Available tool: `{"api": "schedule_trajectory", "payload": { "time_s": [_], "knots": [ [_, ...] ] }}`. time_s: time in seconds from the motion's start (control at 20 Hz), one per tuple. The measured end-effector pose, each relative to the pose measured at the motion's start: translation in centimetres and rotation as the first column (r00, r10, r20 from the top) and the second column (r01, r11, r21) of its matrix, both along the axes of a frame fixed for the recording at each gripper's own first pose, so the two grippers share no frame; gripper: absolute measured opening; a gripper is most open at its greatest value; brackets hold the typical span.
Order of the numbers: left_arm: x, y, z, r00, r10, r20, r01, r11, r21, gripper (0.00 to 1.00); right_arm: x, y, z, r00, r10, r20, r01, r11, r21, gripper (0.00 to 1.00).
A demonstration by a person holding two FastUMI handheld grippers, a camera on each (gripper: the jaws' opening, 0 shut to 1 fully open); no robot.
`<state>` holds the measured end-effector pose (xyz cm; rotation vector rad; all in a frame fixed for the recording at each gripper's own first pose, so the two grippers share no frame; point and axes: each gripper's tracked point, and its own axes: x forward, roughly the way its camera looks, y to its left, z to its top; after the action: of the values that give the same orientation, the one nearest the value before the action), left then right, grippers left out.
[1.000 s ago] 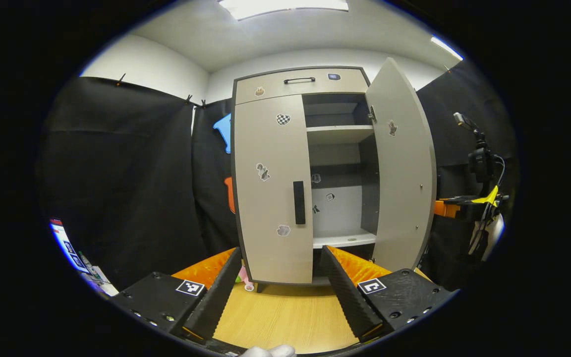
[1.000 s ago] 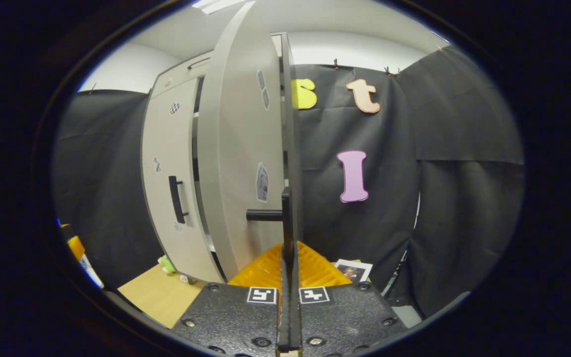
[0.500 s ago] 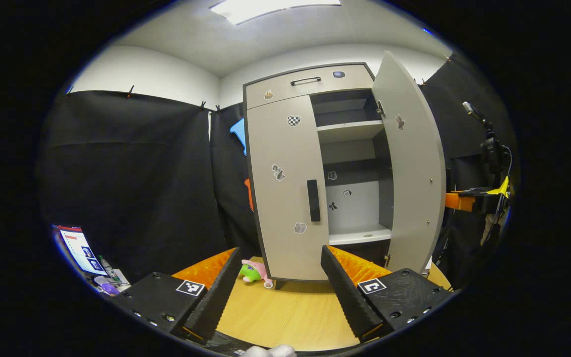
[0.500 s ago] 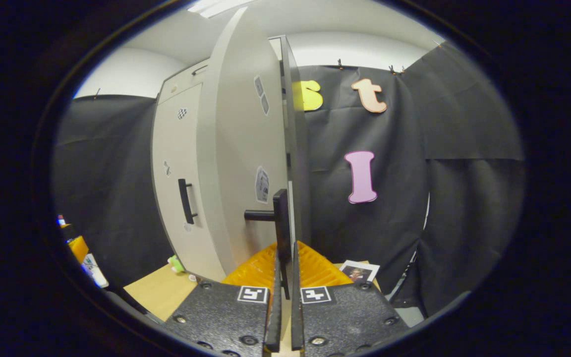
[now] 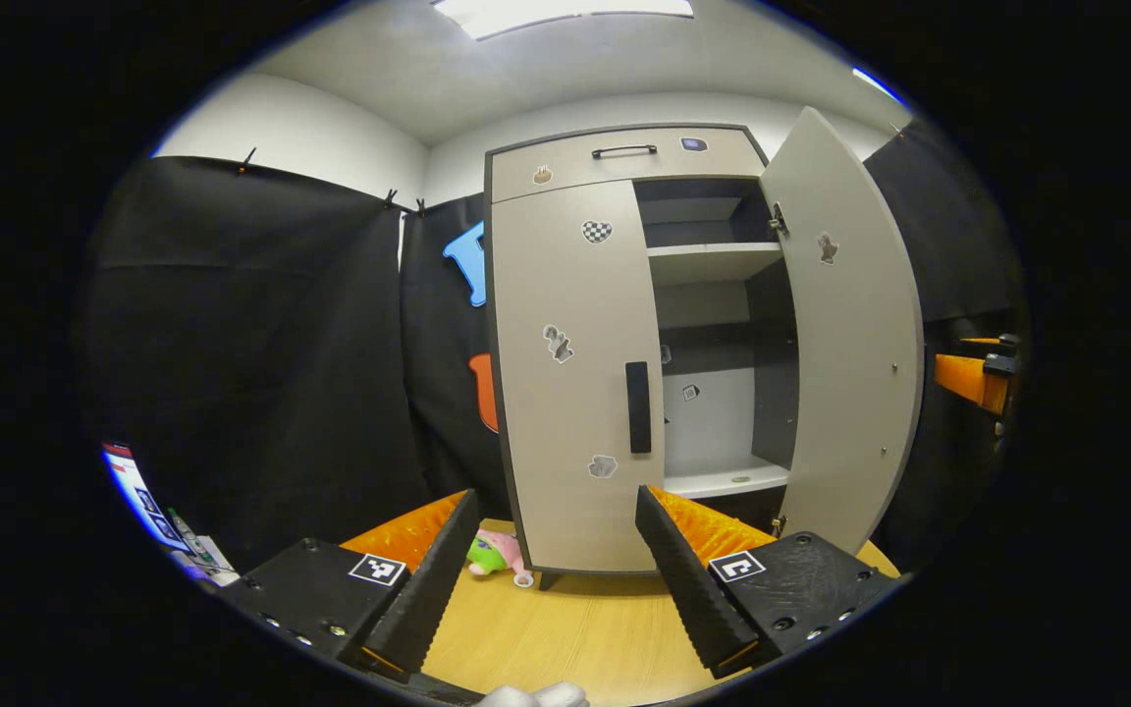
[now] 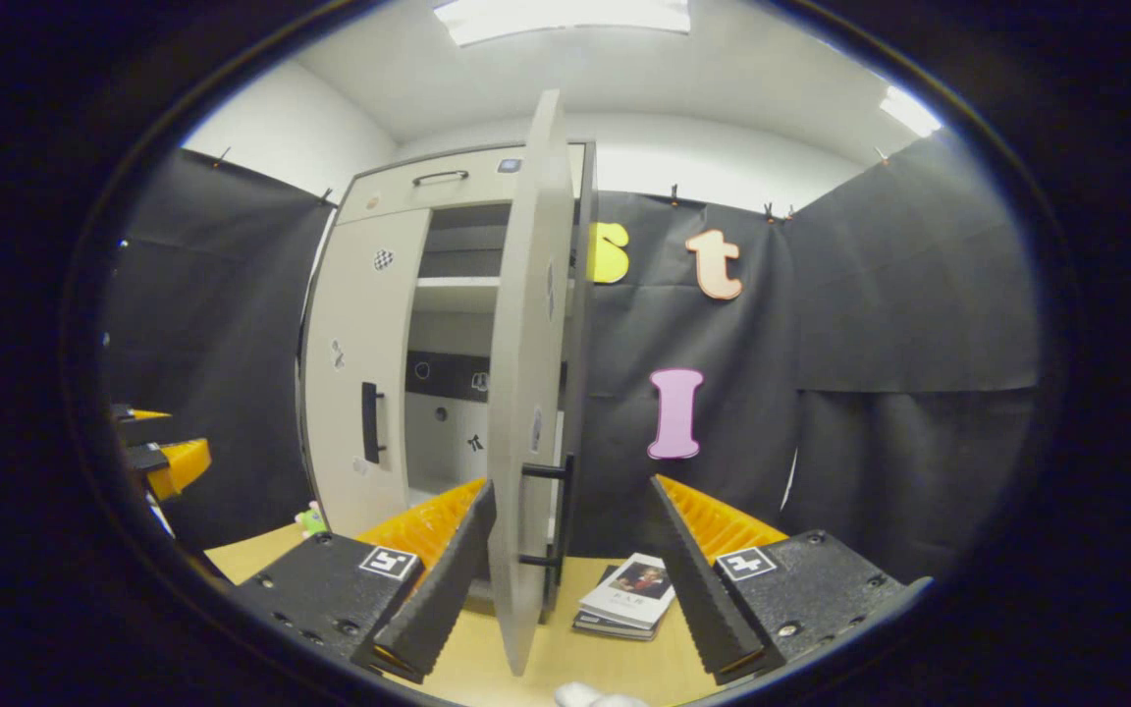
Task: Open the right door of the double-door shoe cabinet with the right hand, and open the left door with the left hand.
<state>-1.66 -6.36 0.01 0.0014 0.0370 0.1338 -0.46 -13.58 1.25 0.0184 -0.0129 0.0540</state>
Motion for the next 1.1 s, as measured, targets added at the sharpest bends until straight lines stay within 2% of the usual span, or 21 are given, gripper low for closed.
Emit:
{"api": "schedule_trajectory", "payload": {
  "time_s": [0.05,0.15,0.45,0.8,1.1],
  "knots": [
    [1.0,0.5,-0.1,1.000,-0.017,0.000,0.017,1.000,-0.004,0.96,-0.5,1.6,-0.2,1.000,0.012,-0.009,-0.011,0.999,0.036,0.99],
    [2.9,1.2,-0.5,0.998,-0.057,-0.005,0.057,0.998,-0.008,0.96,-1.6,4.4,-0.7,0.999,0.020,-0.027,-0.018,0.997,0.080,0.98],
    [8.3,1.5,-2.3,0.987,-0.163,-0.008,0.163,0.987,-0.014,0.96,-3.2,10.4,-3.1,0.998,-0.013,-0.062,0.018,0.996,0.090,1.00],
    [14.5,-1.8,-2.9,0.962,-0.271,0.015,0.272,0.961,-0.052,0.97,-3.5,10.4,-3.1,0.988,-0.128,-0.087,0.132,0.990,0.045,0.98],
    [20.0,-4.0,-1.6,0.955,-0.291,0.059,0.294,0.954,-0.051,0.96,-4.0,9.6,-2.6,0.977,-0.190,-0.097,0.193,0.981,0.025,1.00]
  ]
}}
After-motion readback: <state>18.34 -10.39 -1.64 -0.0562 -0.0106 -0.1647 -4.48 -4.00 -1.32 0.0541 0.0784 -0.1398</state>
